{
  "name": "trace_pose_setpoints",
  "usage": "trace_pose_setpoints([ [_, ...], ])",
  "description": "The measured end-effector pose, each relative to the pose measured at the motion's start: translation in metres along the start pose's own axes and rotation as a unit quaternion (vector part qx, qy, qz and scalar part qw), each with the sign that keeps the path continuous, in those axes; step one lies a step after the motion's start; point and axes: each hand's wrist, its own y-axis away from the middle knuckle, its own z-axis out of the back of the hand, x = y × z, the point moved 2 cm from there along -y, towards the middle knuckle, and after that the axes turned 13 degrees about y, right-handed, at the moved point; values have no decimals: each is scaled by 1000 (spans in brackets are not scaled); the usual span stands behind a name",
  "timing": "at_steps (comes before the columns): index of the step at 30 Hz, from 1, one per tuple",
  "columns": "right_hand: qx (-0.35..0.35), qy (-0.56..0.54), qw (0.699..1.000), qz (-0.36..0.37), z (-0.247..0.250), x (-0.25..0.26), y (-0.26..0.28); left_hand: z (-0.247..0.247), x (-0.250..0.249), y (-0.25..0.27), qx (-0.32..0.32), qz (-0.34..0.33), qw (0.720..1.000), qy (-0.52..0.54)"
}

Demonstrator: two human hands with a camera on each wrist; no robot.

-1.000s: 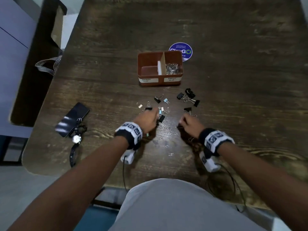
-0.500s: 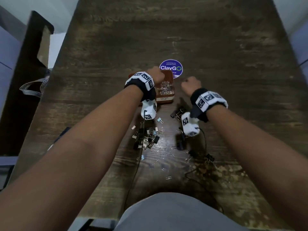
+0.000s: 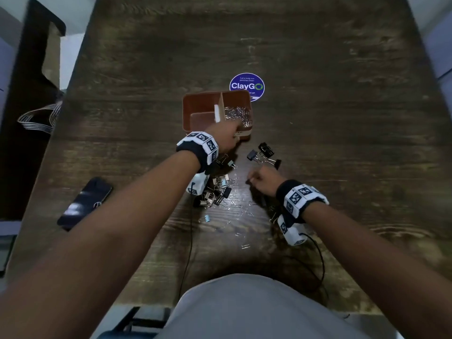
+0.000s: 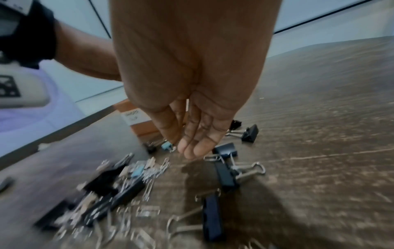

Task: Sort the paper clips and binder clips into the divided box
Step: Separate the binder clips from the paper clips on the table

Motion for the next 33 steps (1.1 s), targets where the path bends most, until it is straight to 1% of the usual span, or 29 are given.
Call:
trace_pose_setpoints([
  [3, 43, 53, 997, 38, -23, 11, 11, -9, 2, 22, -6, -34, 999, -24],
  [5, 54, 95, 992, 61, -36, 17, 16, -11, 4, 38, -27, -62, 998, 16],
  [7, 50, 132, 987, 83, -48, 18, 22, -19, 7, 56, -64, -87, 994, 32],
  [9, 25, 166, 981, 94, -59, 17, 26, -36, 13, 77, -93, -99, 991, 4],
  [10, 6, 176, 980, 93, -63, 17, 28, -48, 19, 88, -96, -95, 991, -9],
  [12, -23, 180, 979, 90, -67, 17, 28, -74, 31, 110, -76, -67, 995, -17],
  [15, -30, 179, 980, 80, -68, 18, 25, -109, 51, 136, -40, -41, 997, -48],
  [18, -44, 177, 980, 82, -61, 20, 19, -129, 69, 153, 2, -31, 996, -87],
  [20, -59, 184, 976, 100, -55, 25, 14, -135, 81, 160, 9, -25, 997, -72],
  [23, -81, 223, 960, 146, -53, 39, 4, -131, 98, 164, -4, 14, 1000, -25],
  [26, -66, 265, 946, 172, -61, 53, -3, -117, 109, 164, -30, 56, 998, -20],
  [30, -62, 305, 936, 164, -67, 55, -1, -98, 119, 162, -72, 98, 992, -21],
  [33, -68, 293, 943, 143, -66, 41, 3, -90, 127, 156, -62, 128, 990, -9],
])
